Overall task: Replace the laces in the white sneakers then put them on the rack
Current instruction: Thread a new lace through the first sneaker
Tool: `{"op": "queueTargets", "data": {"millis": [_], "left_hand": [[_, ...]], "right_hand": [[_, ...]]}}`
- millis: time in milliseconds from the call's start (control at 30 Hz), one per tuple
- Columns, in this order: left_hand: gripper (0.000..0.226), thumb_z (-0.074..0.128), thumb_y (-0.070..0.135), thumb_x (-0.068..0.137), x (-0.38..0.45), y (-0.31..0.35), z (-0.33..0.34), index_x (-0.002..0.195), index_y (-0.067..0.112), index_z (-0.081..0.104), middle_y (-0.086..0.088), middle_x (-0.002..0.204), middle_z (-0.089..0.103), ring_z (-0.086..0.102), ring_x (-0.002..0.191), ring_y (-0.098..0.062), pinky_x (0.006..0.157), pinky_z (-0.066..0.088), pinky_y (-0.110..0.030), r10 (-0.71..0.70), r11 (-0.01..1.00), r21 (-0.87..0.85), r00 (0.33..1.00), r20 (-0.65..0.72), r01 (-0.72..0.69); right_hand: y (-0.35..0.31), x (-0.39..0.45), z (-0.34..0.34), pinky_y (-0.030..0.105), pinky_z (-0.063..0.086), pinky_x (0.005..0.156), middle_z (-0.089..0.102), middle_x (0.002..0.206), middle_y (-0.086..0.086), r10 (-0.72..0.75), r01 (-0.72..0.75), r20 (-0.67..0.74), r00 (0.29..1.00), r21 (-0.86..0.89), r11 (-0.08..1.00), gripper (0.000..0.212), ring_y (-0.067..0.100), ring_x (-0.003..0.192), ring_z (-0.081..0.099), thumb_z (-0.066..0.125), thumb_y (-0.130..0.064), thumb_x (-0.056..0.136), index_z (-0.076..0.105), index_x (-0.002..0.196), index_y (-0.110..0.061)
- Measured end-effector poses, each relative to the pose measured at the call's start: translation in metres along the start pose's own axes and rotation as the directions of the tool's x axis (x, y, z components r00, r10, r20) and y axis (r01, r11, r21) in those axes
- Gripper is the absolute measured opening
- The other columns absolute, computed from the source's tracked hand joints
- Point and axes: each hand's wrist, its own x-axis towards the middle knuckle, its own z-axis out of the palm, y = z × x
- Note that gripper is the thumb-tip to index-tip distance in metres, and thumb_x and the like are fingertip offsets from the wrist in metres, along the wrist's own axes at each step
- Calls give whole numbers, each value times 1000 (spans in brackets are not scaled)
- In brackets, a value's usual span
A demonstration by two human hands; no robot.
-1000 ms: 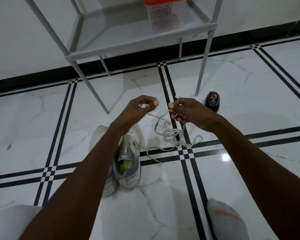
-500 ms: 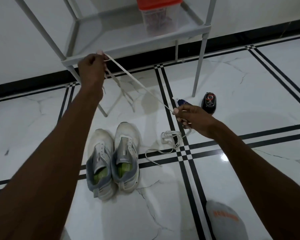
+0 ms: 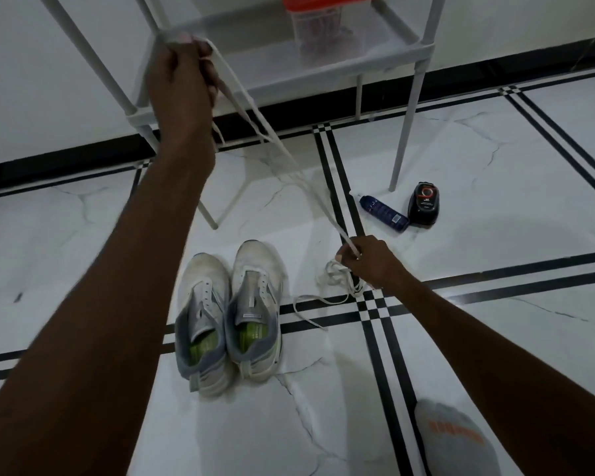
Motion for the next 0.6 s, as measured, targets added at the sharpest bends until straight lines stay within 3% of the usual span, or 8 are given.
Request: {"op": "queueTargets", "data": {"millis": [67,167,233,300,367,433,500,600], "left_hand": [[25,45,11,104,10,9,-9,88,11,64,4,66,57,48,58,-5,55,38,-19,-3,999,-32,999,-41,2],[23,46,12,103,6,6,-10,89,11,65,4,67,58,48,58,-5,55,38,-18,-25,999,28,1000,19,24],[22,48,14,104,-2,-3,-7,92,10,66,3,69,59,49,58,-5,54,39,-17,-39,998,57,997,64,36],[23,48,18,105,-9,-14,-4,92,11,66,2,69,59,50,58,-5,54,40,-15,-60,996,64,994,87,55],[25,49,21,106,-18,-24,-1,91,10,66,2,69,59,51,58,-5,55,40,-16,-68,995,81,990,120,58],[27,49,23,106,-28,-35,2,90,9,67,1,69,60,51,58,-5,56,41,-16,-69,992,113,983,171,50],[28,49,23,107,-38,-46,6,91,8,67,0,70,60,52,59,-4,57,41,-16,-84,991,122,975,206,60],[30,50,24,107,-51,-63,7,92,7,68,0,69,61,51,59,-4,58,42,-17,-130,985,145,961,245,96]], "right_hand": [[-2,-2,0,23,48,67,71,81,-1,-20,20,33,999,-15,1000,11,5,69,64,65,-16,92,73,91,-8],[-4,-6,13,22,47,64,63,82,-7,-25,28,128,992,-22,999,12,-5,62,61,66,-17,94,71,102,-10],[-2,-9,27,26,49,79,56,102,-1,-66,111,210,975,-208,972,39,3,84,60,74,-33,87,66,122,-17],[4,-13,41,30,43,92,49,112,2,-121,229,277,953,-397,889,58,15,100,52,80,-46,78,64,128,-21],[15,-16,47,22,31,88,48,112,1,-132,280,328,935,-459,843,46,16,107,47,79,-37,80,69,120,-16],[31,-17,45,17,25,85,54,110,1,-134,240,236,962,-508,827,21,19,115,51,71,-24,87,74,107,-17],[47,-15,31,7,25,81,61,103,2,-112,157,115,987,-552,819,12,15,106,53,65,-13,92,74,100,-14],[64,-10,3,2,36,74,66,99,-2,-11,-17,-46,999,-561,828,11,6,90,51,75,-23,85,73,96,-21]]}}
